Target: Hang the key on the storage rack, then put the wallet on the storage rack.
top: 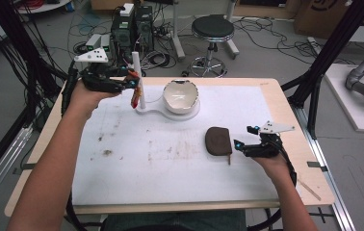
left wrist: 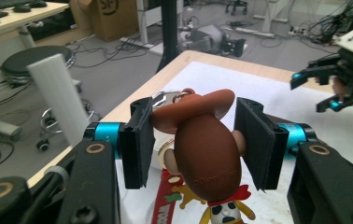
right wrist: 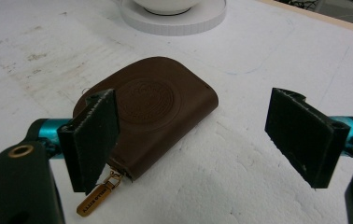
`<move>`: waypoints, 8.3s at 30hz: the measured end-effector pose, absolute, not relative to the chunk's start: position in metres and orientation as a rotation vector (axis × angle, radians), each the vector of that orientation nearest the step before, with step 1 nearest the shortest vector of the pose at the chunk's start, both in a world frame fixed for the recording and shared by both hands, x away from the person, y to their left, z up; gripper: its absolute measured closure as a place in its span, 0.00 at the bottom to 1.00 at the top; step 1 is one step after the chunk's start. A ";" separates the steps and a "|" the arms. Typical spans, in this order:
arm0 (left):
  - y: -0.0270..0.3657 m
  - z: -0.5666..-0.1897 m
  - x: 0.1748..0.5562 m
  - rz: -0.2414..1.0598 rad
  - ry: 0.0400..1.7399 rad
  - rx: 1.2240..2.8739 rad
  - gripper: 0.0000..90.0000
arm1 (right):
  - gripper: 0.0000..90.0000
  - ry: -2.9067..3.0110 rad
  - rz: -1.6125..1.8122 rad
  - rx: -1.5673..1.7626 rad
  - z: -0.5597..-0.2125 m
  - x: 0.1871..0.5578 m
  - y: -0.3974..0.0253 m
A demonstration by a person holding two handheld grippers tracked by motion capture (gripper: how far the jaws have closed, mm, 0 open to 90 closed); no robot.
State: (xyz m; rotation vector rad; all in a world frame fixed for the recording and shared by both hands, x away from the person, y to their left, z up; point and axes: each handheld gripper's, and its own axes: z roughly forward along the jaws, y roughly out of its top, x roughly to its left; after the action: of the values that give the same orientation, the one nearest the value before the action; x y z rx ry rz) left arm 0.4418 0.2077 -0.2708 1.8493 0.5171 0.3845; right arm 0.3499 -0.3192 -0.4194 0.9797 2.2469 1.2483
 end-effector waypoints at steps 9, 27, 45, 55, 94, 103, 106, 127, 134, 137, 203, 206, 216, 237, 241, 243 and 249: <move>0.212 -0.262 0.459 0.419 0.565 1.863 0.54 | 0.20 2.249 1.250 0.979 -0.420 0.350 -0.319; 0.212 -0.266 0.481 0.464 0.646 1.859 0.54 | 0.20 2.246 1.254 0.983 -0.419 0.350 -0.320; 0.227 -0.284 0.464 0.433 0.703 1.795 0.34 | 0.20 2.248 1.261 0.974 -0.419 0.349 -0.319; 0.230 -0.305 0.442 0.346 0.665 1.826 0.29 | 0.20 2.232 1.278 0.983 -0.418 0.350 -0.321; 0.218 -0.402 0.360 0.182 0.575 1.866 0.21 | 0.20 2.225 1.274 0.997 -0.419 0.345 -0.324; 0.217 -0.411 0.353 0.178 0.568 1.871 0.21 | 0.20 2.226 1.266 1.005 -0.420 0.343 -0.324; 0.217 -0.411 0.354 0.184 0.569 1.871 0.21 | 0.20 2.230 1.264 1.003 -0.420 0.343 -0.323; 0.222 -0.413 0.357 0.197 0.571 1.873 0.21 | 0.20 2.244 1.219 1.017 -0.423 0.319 -0.309; 0.222 -0.413 0.357 0.202 0.571 1.883 0.21 | 0.20 2.306 1.149 1.008 -0.432 0.316 -0.300; 0.221 -0.414 0.358 0.197 0.572 1.885 0.21 | 0.20 2.316 1.109 1.001 -0.435 0.313 -0.297; 0.219 -0.418 0.358 0.206 0.575 1.902 0.21 | 1.00 2.359 1.596 0.931 -0.403 0.345 -0.288; 0.220 -0.418 0.358 0.211 0.576 1.902 0.21 | 1.00 2.350 1.603 0.926 -0.399 0.348 -0.286; 0.221 -0.418 0.359 0.206 0.578 1.897 0.21 | 1.00 2.327 1.637 0.880 -0.383 0.364 -0.273; 0.223 -0.417 0.358 0.205 0.585 1.888 0.21 | 1.00 2.279 1.701 0.817 -0.344 0.405 -0.245; 0.225 -0.417 0.358 0.209 0.582 1.889 0.21 | 1.00 2.272 1.704 0.800 -0.336 0.412 -0.238; 0.225 -0.417 0.358 0.208 0.586 1.887 0.21 | 1.00 2.271 1.706 0.796 -0.332 0.415 -0.235; 0.226 -0.416 0.357 0.213 0.586 1.888 0.21 | 1.00 2.270 1.712 0.776 -0.324 0.425 -0.225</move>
State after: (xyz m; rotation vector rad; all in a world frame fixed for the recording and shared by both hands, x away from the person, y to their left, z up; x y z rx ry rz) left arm 0.3573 0.2261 -0.4164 1.8882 0.5865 0.2133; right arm 0.4254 -0.2247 -0.3240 0.7758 2.2696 1.7123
